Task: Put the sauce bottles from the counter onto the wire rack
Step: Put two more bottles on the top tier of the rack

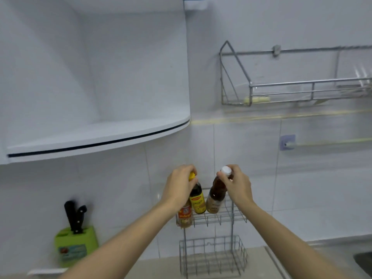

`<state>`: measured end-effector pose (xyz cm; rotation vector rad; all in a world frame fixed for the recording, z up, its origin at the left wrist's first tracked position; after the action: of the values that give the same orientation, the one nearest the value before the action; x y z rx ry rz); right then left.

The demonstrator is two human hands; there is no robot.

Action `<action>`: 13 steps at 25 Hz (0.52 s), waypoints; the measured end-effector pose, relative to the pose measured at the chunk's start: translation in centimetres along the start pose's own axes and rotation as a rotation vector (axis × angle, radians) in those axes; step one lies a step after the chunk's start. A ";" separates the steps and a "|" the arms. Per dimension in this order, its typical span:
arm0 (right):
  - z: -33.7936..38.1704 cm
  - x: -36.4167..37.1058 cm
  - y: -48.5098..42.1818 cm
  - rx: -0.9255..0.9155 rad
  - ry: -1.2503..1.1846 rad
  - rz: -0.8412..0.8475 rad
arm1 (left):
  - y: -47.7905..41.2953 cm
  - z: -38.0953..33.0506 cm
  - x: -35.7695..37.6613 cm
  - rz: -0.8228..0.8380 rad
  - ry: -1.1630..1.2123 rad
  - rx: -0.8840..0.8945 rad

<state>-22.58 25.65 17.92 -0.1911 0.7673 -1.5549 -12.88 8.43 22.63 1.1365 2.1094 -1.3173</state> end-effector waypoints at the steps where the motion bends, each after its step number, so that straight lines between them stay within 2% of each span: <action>1: -0.5 0.8 -0.1 -0.004 0.015 0.048 | 0.0 0.1 0.6 0.011 -0.007 0.004; 5: -2.4 3.3 -0.8 0.023 0.047 0.173 | -0.6 0.3 2.6 0.022 -0.020 -0.019; 7: -3.0 3.6 -1.4 0.058 -0.012 0.201 | -0.9 0.1 3.3 0.035 -0.005 -0.031; 11: -4.2 6.1 -0.8 0.091 -0.105 0.421 | -1.1 0.1 4.8 0.056 -0.056 -0.006; 13: -4.9 6.8 -0.2 0.118 -0.183 0.425 | -1.4 0.2 4.9 0.045 -0.078 0.006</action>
<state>-26.51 21.05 12.16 -0.0743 0.5287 -1.1563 -16.86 9.98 19.93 1.1100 2.0140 -1.3272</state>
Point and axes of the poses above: each hand's wrist, its own y-axis away from the middle knuckle, its own x-axis out of the palm, z = x × y, the point moved 9 cm from there along -y, towards the middle knuckle, and after that the axes turned 6 degrees about -x, right-handed, at the moved point
